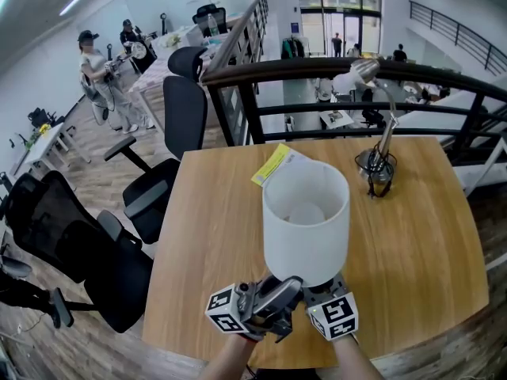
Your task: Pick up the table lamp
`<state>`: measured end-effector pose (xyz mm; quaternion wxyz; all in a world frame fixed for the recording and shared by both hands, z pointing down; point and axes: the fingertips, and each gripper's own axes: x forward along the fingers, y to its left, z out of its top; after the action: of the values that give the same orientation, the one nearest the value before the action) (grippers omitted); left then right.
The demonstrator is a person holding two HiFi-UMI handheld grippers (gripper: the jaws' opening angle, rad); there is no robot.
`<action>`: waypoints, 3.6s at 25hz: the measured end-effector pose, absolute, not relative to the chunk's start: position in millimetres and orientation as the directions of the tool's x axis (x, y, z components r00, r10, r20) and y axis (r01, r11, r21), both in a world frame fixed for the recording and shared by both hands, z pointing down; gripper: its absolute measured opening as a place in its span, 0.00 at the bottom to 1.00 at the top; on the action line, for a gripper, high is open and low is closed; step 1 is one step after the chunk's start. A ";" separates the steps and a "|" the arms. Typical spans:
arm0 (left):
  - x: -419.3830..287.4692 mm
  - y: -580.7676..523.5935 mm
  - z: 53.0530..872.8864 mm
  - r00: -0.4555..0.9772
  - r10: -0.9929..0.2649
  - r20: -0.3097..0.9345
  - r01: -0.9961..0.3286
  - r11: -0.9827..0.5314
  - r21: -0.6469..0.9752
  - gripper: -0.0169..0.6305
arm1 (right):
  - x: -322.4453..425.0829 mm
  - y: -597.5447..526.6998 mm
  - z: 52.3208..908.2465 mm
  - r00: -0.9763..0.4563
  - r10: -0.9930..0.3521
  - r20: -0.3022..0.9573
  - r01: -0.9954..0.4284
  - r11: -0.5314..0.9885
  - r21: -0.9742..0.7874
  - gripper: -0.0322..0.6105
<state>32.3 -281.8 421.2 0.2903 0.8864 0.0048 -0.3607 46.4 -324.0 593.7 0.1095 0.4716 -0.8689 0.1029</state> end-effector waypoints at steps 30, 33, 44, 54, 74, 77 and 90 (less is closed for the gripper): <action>14.9 -273.1 372.9 0.724 -0.151 -0.673 0.243 -0.858 0.453 0.08 | 20.6 -314.1 546.4 -0.559 -0.790 0.253 -0.817 0.577 -0.005 0.22; 11.8 -272.3 363.4 0.721 -0.144 -0.678 0.240 -0.866 0.439 0.08 | 18.2 -315.0 536.3 -0.561 -0.790 0.246 -0.815 0.580 0.006 0.22; 11.4 -267.3 337.2 0.726 -0.114 -0.679 0.241 -0.882 0.406 0.08 | 17.1 -315.4 508.7 -0.559 -0.798 0.224 -0.817 0.577 0.016 0.22; 15.3 -263.6 313.4 0.730 -0.085 -0.679 0.239 -0.898 0.369 0.08 | 20.4 -318.3 482.6 -0.554 -0.810 0.190 -0.821 0.570 0.037 0.22; 8.9 -261.8 281.3 0.727 -0.046 -0.685 0.229 -0.924 0.305 0.08 | 15.0 -322.5 448.9 -0.552 -0.819 0.156 -0.823 0.565 0.059 0.22; 9.2 -263.4 279.7 0.726 -0.041 -0.686 0.231 -0.926 0.300 0.08 | 15.5 -325.1 446.4 -0.550 -0.821 0.153 -0.824 0.564 0.063 0.22; 10.5 -267.9 266.1 0.724 -0.034 -0.689 0.215 -0.938 0.272 0.08 | 15.8 -333.5 431.1 -0.557 -0.820 0.129 -0.819 0.569 0.076 0.22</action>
<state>10.5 -267.9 266.1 0.1689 0.9128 0.0494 -0.3685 15.8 -333.5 431.1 0.0750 0.4644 -0.8825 -0.0035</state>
